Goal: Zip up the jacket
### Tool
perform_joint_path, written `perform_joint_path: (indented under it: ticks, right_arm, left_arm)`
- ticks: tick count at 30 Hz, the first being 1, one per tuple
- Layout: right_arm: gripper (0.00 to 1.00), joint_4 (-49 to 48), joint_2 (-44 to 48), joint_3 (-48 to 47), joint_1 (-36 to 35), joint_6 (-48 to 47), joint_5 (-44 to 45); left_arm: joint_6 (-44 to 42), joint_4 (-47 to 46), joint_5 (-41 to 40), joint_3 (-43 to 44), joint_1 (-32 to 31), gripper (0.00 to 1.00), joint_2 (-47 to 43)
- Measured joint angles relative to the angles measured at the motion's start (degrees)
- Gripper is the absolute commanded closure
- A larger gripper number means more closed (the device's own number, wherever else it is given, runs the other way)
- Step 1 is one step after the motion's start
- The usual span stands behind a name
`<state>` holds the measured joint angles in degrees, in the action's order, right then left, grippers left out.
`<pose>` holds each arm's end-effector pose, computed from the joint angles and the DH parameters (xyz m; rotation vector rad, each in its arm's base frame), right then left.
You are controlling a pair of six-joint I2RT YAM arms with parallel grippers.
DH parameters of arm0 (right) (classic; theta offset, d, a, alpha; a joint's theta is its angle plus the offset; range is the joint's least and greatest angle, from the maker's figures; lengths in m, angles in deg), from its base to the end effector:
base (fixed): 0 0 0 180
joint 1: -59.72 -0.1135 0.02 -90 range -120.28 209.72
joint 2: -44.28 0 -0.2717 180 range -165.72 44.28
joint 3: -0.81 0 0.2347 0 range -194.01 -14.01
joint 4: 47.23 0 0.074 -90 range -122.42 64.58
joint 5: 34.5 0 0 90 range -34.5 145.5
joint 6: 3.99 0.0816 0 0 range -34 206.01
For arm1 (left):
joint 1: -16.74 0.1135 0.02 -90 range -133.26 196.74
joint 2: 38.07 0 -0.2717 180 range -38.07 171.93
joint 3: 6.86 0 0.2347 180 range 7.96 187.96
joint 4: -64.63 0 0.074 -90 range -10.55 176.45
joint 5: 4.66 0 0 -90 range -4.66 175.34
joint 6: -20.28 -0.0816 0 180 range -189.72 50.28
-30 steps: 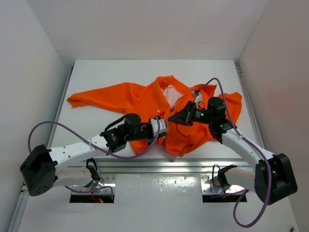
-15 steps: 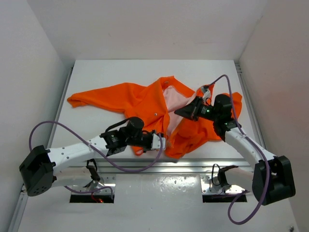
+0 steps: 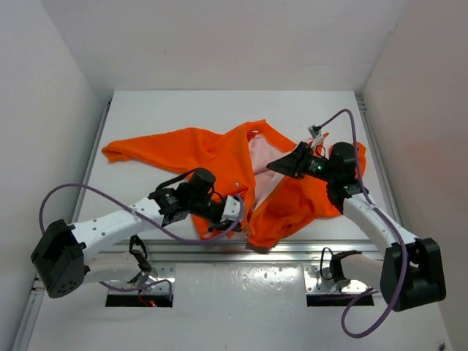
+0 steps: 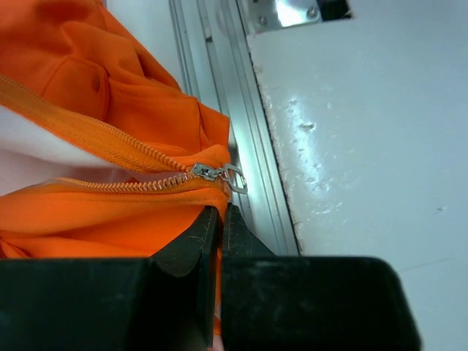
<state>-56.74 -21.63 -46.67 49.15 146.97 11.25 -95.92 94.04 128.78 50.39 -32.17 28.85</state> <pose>0.2477 0.1041 0.2668 0.2054 1.9470 1.5344 0.1209 -0.2240 0.2400 1.6705 1.4887 -1.0647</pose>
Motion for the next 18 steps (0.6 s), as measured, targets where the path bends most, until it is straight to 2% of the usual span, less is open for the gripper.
perform_joint_path:
  ticks: [3,6,9,12,18]
  right_arm:
    - [0.56,2.4,0.8,-0.1,0.0,-8.7,-5.5]
    - [0.55,9.7,5.2,0.3,-0.2,-21.2,-7.8]
    - [0.49,14.6,12.4,2.1,-1.4,-36.5,-7.3]
    - [0.41,16.8,18.3,5.6,-2.8,-47.4,-6.4]
    - [0.28,18.5,22.4,10.0,-6.6,-63.1,-2.3]
  left_arm:
    - [1.3,2.5,4.2,3.7,2.6,1.0,2.6]
    - [4.1,4.0,9.5,6.8,5.7,1.0,6.5]
    - [8.5,4.9,14.9,9.4,8.9,1.0,11.3]
    - [14.3,5.8,20.1,12.5,11.5,1.0,17.2]
    - [27.8,6.4,26.8,20.1,15.4,1.0,27.8]
